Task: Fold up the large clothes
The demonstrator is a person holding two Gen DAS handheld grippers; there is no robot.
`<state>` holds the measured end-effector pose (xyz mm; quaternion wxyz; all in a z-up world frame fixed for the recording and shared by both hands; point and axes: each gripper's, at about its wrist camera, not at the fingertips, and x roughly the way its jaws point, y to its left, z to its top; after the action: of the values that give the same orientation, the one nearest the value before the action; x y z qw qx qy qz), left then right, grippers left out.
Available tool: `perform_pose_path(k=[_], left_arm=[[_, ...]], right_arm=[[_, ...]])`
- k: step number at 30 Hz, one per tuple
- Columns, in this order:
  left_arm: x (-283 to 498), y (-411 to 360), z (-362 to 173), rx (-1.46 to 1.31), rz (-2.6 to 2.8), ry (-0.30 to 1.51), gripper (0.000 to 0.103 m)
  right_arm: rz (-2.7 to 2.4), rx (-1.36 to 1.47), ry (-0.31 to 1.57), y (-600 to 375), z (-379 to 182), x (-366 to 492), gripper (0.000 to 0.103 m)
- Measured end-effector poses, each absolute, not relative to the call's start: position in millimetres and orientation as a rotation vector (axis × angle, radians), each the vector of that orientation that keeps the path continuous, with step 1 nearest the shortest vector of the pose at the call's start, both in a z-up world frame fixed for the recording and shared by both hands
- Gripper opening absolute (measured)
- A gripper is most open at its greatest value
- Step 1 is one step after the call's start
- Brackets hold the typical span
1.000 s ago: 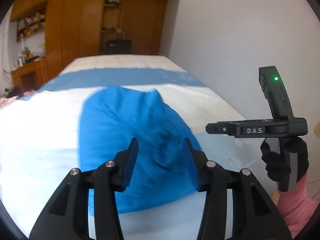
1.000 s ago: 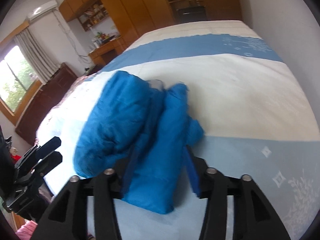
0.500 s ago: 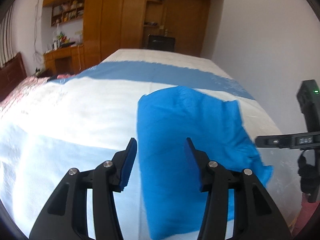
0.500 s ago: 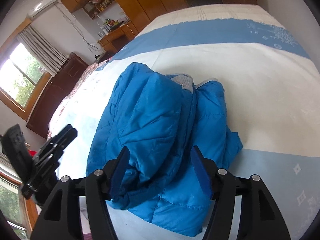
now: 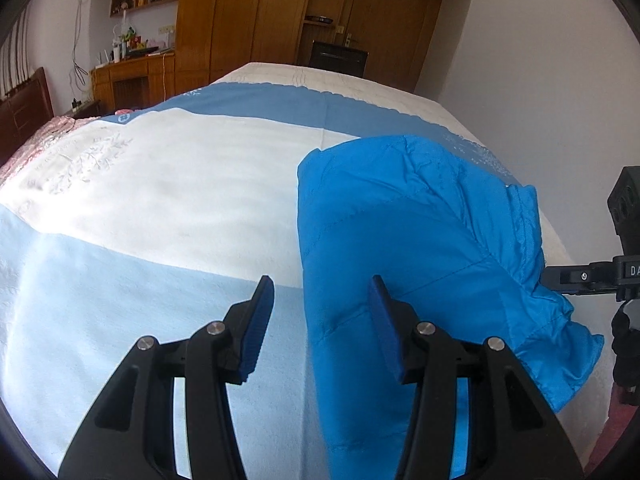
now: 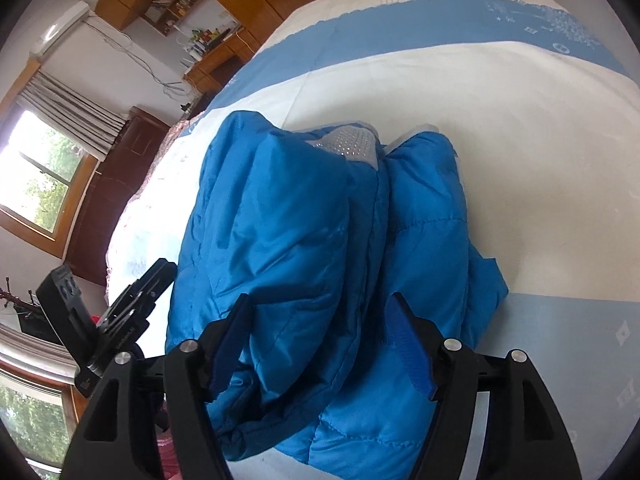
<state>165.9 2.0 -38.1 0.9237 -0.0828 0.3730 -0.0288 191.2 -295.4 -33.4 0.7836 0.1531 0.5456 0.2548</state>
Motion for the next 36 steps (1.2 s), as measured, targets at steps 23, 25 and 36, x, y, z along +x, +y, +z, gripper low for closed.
perform_pose_path(k=[23, 25, 36], left_arm=[[158.4, 6.8, -43.8, -0.194, -0.019, 0.760, 0.051], [155.1, 10.4, -43.5, -0.201, -0.004, 0.763, 0.051], [133.9, 20.1, -21.9, -0.267, -0.016, 0.744, 0.051]], right_arm=[[0.643, 0.328, 1.169, -248.3, -40.9, 225.1, 0.021], [0.644, 0.284, 1.149, -239.2, -23.2, 224.9, 0.018], [0.761, 0.188, 0.984, -216.7, 56.0, 183.5, 0.011]])
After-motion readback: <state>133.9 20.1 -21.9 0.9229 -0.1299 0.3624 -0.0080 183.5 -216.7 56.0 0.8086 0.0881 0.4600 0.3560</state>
